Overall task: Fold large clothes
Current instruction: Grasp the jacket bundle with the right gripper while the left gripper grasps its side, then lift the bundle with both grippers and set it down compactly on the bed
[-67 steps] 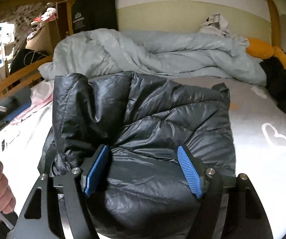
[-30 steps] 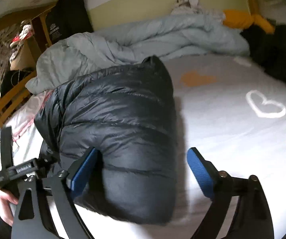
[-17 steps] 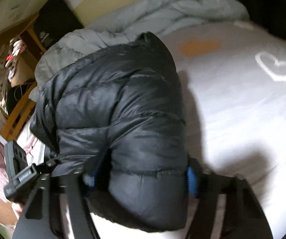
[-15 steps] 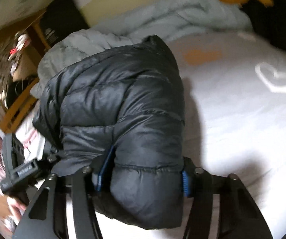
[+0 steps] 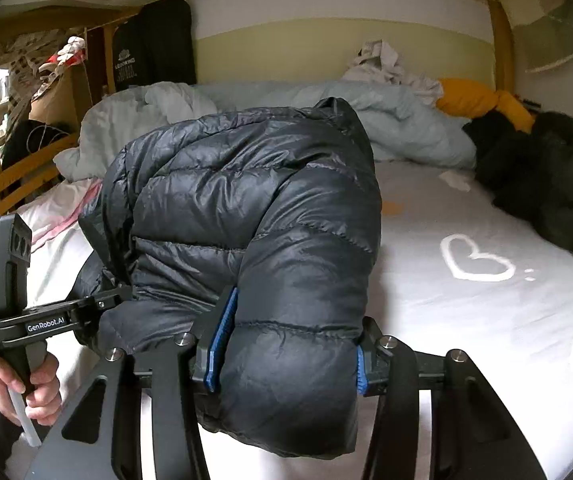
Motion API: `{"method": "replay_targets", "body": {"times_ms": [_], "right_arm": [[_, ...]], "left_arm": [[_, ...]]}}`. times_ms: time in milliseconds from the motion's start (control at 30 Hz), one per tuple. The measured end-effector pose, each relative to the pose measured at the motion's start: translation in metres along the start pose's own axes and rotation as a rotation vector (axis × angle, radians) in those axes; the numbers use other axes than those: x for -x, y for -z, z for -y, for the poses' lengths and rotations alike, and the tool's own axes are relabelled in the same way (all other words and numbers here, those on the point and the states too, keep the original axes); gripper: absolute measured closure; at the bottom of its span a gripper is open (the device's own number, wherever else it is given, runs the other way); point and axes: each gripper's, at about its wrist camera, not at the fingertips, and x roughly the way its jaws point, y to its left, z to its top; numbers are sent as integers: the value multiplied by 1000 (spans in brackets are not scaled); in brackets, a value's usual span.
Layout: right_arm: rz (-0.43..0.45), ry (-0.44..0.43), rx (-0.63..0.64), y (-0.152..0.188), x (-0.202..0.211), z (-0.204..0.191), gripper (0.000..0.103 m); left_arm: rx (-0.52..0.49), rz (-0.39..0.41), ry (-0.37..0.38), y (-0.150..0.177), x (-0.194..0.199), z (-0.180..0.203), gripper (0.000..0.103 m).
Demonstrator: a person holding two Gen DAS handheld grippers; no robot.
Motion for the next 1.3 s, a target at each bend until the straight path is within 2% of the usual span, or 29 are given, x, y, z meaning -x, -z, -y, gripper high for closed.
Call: {"method": "replay_targets", "body": {"times_ms": [267,367,533,667,833,967,1067,1200,1300], "right_arm": [[36,-3,-26,-14,24,22,52],[58,13,-26,-22,32,37,52],[90,64,-64,-37,40,87,52],[127,121,-75,-49,42,132,52],[183,210,-92,-65,26,191,51],[197,281,-99,-69,-1,237,51],[181,337,-119,-69,-30,271,51],[133,386,-164,-62,-72,314,51],[86,431,-140,-52,-103,326,51]], "left_arm": [[-86,55,-18,-16,8,43,62],[-97,74,-11,-28,-1,62,62],[-160,76,4,-50,-34,111,62],[-209,82,33,-68,-74,153,62],[-198,101,87,-89,-139,186,62],[-254,113,87,-96,-197,211,62],[-258,90,94,-102,-244,222,63],[-302,103,14,-93,-297,232,62],[-310,81,-66,-86,-339,231,61]]}}
